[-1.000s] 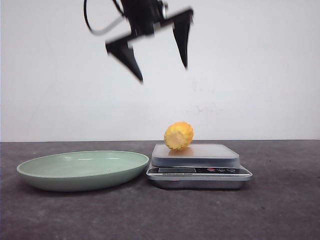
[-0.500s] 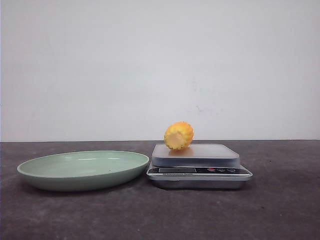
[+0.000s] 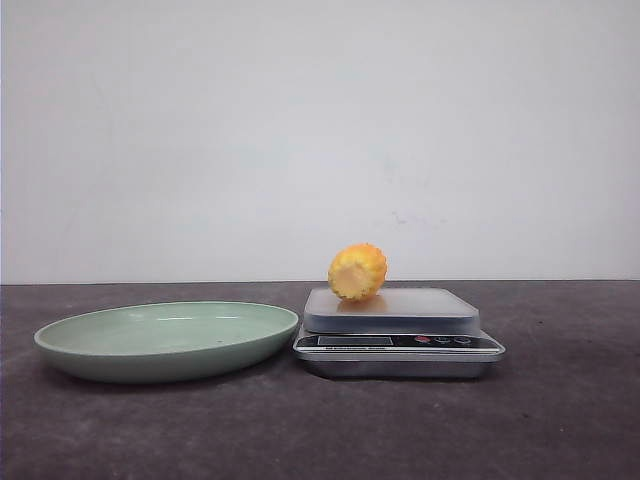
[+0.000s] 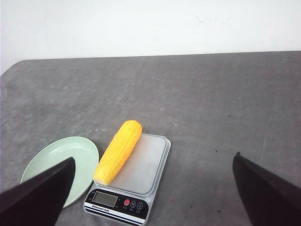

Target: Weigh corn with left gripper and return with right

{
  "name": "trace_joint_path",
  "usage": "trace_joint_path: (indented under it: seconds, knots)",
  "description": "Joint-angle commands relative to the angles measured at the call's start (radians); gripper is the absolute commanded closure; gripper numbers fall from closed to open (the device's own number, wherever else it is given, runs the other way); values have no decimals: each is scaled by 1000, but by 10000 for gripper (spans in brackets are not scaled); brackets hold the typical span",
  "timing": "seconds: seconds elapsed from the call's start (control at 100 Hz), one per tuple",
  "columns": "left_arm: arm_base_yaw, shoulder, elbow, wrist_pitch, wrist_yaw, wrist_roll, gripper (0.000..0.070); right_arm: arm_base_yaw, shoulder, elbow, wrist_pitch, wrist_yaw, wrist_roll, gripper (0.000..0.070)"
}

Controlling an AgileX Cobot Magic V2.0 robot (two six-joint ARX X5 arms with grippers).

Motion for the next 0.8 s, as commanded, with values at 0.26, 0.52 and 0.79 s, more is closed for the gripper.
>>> trace_joint_path:
  seconds: [0.26,0.52,0.79]
  knots:
    - [-9,-210,-144,-60,-179,102,700,4,4,15,26,0,-53,41]
    - [-9,-333,-598,-60,-266,121,700,4,4,15,154,-3,-53,42]
    - [-9,-700,-1128,32,-322,23,700,4,4,15,139,-6,-92,41]
